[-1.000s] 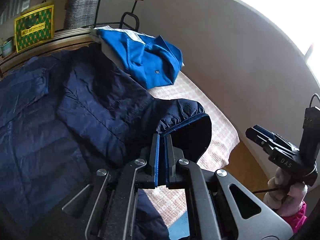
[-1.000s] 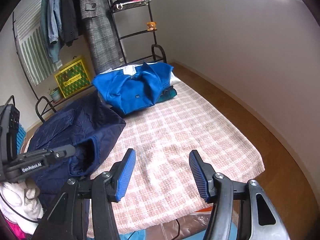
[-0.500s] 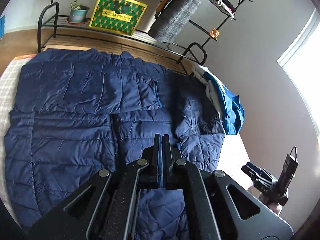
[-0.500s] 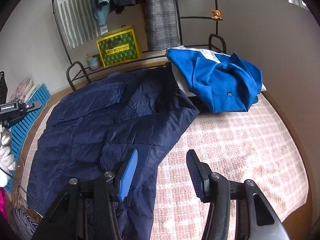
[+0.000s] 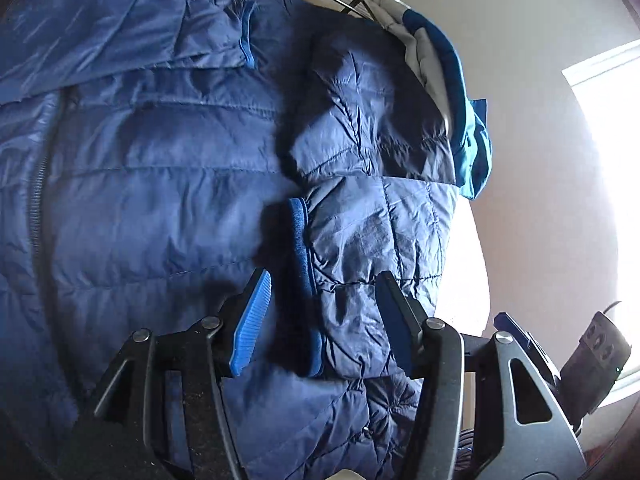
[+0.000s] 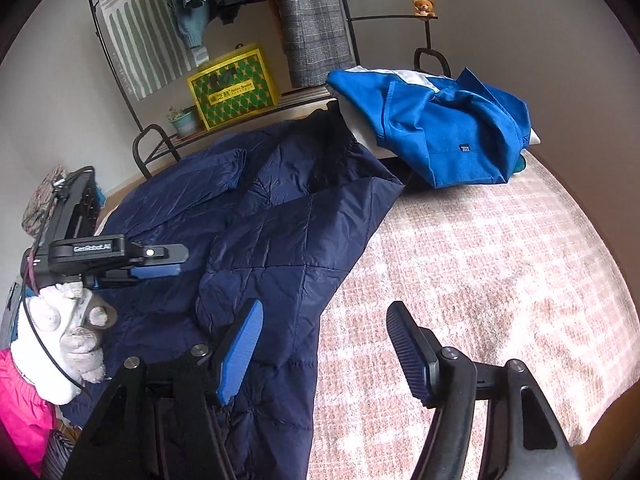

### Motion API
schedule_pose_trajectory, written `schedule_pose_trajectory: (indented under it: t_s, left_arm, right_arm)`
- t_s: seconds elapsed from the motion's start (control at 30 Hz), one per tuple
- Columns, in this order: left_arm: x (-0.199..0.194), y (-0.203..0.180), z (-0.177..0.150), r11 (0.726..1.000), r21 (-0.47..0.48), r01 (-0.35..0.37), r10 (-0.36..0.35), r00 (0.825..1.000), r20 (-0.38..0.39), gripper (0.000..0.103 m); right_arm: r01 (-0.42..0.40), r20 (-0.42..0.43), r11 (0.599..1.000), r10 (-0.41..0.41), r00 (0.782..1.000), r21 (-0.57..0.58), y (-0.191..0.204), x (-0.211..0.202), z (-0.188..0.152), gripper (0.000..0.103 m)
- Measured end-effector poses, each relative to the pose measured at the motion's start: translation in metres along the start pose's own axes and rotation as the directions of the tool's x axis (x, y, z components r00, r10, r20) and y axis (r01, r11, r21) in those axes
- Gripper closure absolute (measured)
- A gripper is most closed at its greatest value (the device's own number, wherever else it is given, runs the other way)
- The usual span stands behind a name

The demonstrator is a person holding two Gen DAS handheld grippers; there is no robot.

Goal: Fold large clothes

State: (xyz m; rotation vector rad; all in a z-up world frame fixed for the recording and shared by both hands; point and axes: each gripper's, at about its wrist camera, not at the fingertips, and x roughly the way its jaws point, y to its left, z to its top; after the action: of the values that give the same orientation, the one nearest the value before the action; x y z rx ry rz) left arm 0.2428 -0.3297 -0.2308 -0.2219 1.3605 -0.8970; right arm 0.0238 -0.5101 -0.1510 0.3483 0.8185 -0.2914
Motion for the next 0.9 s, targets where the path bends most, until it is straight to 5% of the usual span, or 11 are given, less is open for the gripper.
schedule_pose_trajectory:
  t_s: [0.07,0.1,0.27,0.5,0.73,0.9]
  left_arm:
    - [0.012,-0.006,0.001,1.0,0.012,-0.018,0.018,1.0,-0.004,0.066]
    - [0.016,-0.01,0.001,0.998,0.03,-0.051,0.051,0.999,-0.005,0.097]
    - [-0.013,-0.02,0.006,0.986,0.116,-0.122,0.11,0.989,0.103,0.101]
    - [-0.07,0.006,0.021,0.987,0.076,-0.14,0.121,0.969,0.214,0.102]
    - [-0.125,0.048,0.047,0.946,0.037,-0.322,0.292,0.895,0.336,0.102]
    - [-0.168,0.106,0.072,0.922,-0.062,-0.381,0.375,0.846,0.379,0.102]
  right_arm:
    - [-0.003,-0.003,1.0,0.003,1.0,0.008,-0.003,0.005,-0.003,0.035]
    - [-0.006,-0.007,1.0,0.006,1.0,0.015,-0.005,0.008,-0.005,0.035]
    - [0.002,-0.032,1.0,-0.001,0.999,0.03,-0.012,0.023,-0.006,0.035]
    - [-0.01,-0.027,0.998,0.012,1.0,0.059,-0.014,0.028,-0.003,0.036]
    - [0.025,-0.021,0.999,-0.024,0.999,0.03,-0.009,0.025,-0.006,0.036]
    - [0.025,-0.045,1.0,-0.025,0.999,0.002,0.0,0.031,-0.01,0.036]
